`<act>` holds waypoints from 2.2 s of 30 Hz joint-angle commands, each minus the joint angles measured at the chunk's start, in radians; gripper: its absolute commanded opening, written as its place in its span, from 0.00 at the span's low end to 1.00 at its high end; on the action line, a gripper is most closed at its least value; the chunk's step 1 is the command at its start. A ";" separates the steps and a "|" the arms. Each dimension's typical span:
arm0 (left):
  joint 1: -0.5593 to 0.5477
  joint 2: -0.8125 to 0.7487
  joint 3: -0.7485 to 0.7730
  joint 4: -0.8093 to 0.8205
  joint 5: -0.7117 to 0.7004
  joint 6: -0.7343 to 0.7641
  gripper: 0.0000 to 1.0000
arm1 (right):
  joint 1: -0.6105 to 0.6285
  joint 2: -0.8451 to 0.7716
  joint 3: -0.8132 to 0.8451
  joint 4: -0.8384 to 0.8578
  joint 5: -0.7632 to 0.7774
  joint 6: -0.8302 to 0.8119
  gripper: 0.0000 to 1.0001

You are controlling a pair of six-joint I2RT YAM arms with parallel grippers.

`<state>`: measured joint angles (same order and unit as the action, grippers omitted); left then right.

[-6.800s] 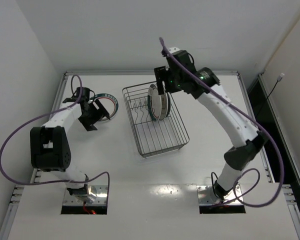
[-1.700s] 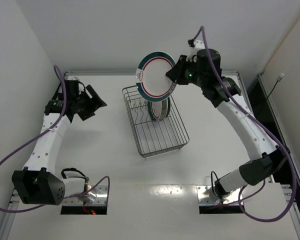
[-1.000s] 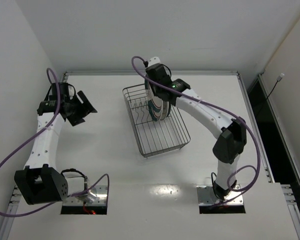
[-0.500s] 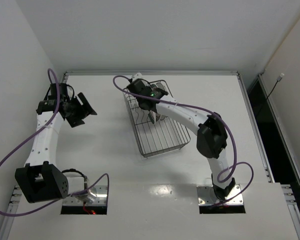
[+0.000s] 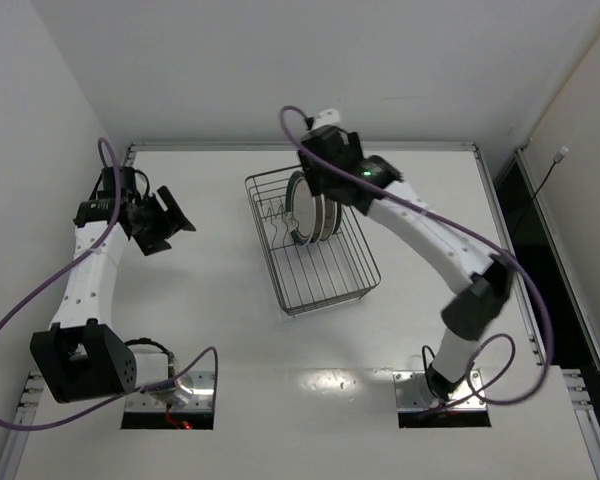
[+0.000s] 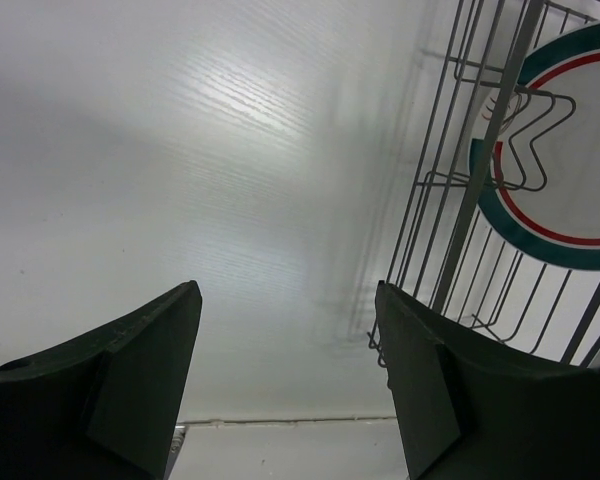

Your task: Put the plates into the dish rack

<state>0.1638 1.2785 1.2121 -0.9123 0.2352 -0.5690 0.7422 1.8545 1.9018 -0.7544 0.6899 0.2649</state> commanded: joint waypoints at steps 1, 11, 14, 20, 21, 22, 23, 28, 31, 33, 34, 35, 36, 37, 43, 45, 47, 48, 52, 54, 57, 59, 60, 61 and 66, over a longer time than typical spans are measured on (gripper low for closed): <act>0.011 -0.011 -0.022 0.006 -0.007 0.001 0.67 | -0.120 -0.266 -0.154 0.007 -0.064 0.097 0.68; 0.011 0.001 -0.077 0.065 0.035 -0.028 0.67 | -0.376 -0.551 -0.892 0.205 -0.777 0.157 0.70; 0.011 0.024 -0.077 0.066 0.048 -0.028 0.67 | -0.376 -0.561 -0.943 0.205 -0.805 0.183 0.68; 0.011 0.042 -0.068 0.076 0.070 -0.028 0.66 | -0.376 -0.499 -1.007 0.224 -0.837 0.244 0.61; 0.011 0.042 -0.068 0.076 0.070 -0.028 0.66 | -0.376 -0.488 -1.008 0.224 -0.848 0.267 0.57; 0.011 0.042 -0.068 0.076 0.070 -0.028 0.66 | -0.376 -0.470 -1.008 0.224 -0.848 0.276 0.51; 0.011 0.042 -0.068 0.076 0.070 -0.028 0.66 | -0.376 -0.469 -1.017 0.224 -0.848 0.287 0.37; 0.011 0.042 -0.088 0.076 0.070 -0.017 0.66 | -0.376 -0.445 -1.027 0.233 -0.866 0.411 0.20; 0.011 0.042 -0.097 0.066 0.061 -0.008 0.66 | -0.376 -0.457 -1.038 0.253 -0.857 0.476 0.18; 0.011 0.042 -0.097 0.066 0.052 -0.008 0.66 | -0.354 -0.481 -1.029 0.253 -0.831 0.496 0.17; 0.011 0.042 -0.097 0.066 0.052 -0.008 0.66 | -0.354 -0.482 -1.029 0.253 -0.831 0.517 0.17; 0.011 0.042 -0.097 0.066 0.052 -0.008 0.66 | -0.354 -0.497 -1.029 0.253 -0.802 0.528 0.15; 0.011 0.042 -0.097 0.066 0.052 -0.008 0.66 | -0.354 -0.506 -1.029 0.253 -0.787 0.539 0.15; 0.011 0.042 -0.097 0.066 0.052 -0.008 0.66 | -0.345 -0.517 -1.038 0.253 -0.773 0.539 0.11; 0.011 0.042 -0.086 0.066 0.052 0.001 0.66 | -0.265 -0.598 -1.069 0.233 -0.659 0.636 0.07; 0.020 0.051 -0.086 0.066 0.052 0.001 0.66 | -0.247 -0.612 -1.080 0.233 -0.624 0.674 0.05; 0.020 0.051 -0.086 0.066 0.052 0.001 0.66 | -0.238 -0.623 -1.089 0.259 -0.604 0.683 0.05; 0.020 0.051 -0.086 0.066 0.052 0.001 0.66 | -0.237 -0.623 -1.089 0.273 -0.604 0.683 0.05; 0.020 0.051 -0.086 0.066 0.061 0.001 0.66 | -0.237 -0.558 -1.048 0.282 -0.584 0.683 0.05; 0.020 0.051 -0.077 0.066 0.061 0.001 0.66 | -0.237 -0.519 -1.047 0.302 -0.584 0.695 0.05; 0.020 0.051 -0.077 0.066 0.061 0.001 0.66 | -0.237 -0.469 -1.038 0.351 -0.595 0.720 0.06; 0.029 0.051 -0.077 0.056 0.061 0.011 0.66 | -0.248 -0.439 -1.026 0.351 -0.607 0.720 0.06; 0.029 0.051 -0.077 0.056 0.061 0.011 0.66 | -0.248 -0.425 -1.008 0.360 -0.619 0.720 0.08; 0.029 0.051 -0.077 0.056 0.061 0.011 0.66 | -0.248 -0.401 -0.998 0.360 -0.628 0.720 0.08; 0.029 0.061 -0.086 0.056 0.061 0.030 0.66 | -0.248 -0.388 -0.968 0.339 -0.673 0.720 0.43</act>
<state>0.1795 1.3338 1.1206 -0.8555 0.2893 -0.5644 0.5049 1.4582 0.8963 -0.4530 0.0246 0.9478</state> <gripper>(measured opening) 0.662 0.306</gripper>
